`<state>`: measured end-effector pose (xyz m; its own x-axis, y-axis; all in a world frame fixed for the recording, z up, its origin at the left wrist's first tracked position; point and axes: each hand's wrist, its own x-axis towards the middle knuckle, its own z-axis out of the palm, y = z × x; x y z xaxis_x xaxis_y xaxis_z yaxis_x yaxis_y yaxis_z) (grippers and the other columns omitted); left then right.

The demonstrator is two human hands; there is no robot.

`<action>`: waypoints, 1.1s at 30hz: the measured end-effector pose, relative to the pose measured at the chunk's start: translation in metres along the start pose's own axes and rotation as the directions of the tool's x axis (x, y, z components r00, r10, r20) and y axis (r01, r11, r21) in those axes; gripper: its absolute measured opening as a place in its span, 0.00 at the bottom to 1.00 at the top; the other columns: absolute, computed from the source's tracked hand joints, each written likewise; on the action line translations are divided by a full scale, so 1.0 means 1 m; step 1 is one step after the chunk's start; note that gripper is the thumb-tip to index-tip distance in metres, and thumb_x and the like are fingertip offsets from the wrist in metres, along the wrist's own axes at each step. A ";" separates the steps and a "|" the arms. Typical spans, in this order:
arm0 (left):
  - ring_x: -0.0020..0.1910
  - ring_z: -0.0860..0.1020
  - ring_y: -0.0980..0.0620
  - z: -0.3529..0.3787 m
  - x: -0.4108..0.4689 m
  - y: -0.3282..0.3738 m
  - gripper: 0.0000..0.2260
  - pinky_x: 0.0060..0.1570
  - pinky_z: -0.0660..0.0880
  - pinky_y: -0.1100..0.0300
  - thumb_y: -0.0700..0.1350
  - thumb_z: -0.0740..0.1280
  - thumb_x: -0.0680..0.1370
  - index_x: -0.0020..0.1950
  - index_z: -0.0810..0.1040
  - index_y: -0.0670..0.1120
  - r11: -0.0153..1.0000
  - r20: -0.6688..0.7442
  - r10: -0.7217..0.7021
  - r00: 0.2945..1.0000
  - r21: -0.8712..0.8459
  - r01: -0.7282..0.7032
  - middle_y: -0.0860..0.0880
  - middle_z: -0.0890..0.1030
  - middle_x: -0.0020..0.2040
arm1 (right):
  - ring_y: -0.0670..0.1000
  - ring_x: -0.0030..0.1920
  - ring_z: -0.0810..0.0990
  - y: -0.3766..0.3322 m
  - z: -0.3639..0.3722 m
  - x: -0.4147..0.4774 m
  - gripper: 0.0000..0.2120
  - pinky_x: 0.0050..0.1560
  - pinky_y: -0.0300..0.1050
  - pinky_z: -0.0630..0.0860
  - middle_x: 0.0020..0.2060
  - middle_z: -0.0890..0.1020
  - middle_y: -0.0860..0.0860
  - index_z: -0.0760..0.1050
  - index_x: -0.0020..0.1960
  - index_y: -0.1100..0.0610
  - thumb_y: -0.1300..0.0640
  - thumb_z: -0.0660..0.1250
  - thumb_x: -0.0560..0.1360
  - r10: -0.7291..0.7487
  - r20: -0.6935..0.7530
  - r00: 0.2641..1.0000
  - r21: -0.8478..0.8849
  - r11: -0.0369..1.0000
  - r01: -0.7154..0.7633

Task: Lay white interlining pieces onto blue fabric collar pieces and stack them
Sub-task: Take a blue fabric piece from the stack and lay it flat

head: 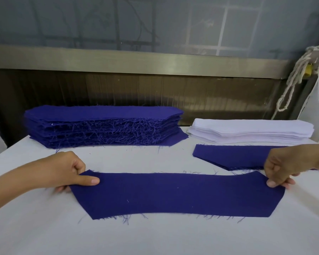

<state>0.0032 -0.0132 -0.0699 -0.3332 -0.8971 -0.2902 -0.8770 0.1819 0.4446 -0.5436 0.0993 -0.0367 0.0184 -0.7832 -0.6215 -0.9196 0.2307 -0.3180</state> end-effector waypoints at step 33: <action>0.36 0.79 0.62 0.011 0.022 0.138 0.09 0.36 0.74 0.67 0.58 0.69 0.76 0.41 0.80 0.55 0.871 -0.480 0.478 0.735 0.151 -0.468 0.57 0.82 0.33 | 0.50 0.40 0.74 -0.015 -0.042 -0.006 0.07 0.42 0.45 0.72 0.39 0.83 0.52 0.83 0.43 0.58 0.56 0.71 0.78 0.108 -0.572 0.813 0.276 0.959 0.067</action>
<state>-0.1289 -0.0035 -0.0241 -0.4979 -0.7661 0.4063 -0.6601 0.6387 0.3954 -0.5460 0.0764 0.0017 -0.3088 -0.9422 -0.1301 -0.7723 0.3283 -0.5438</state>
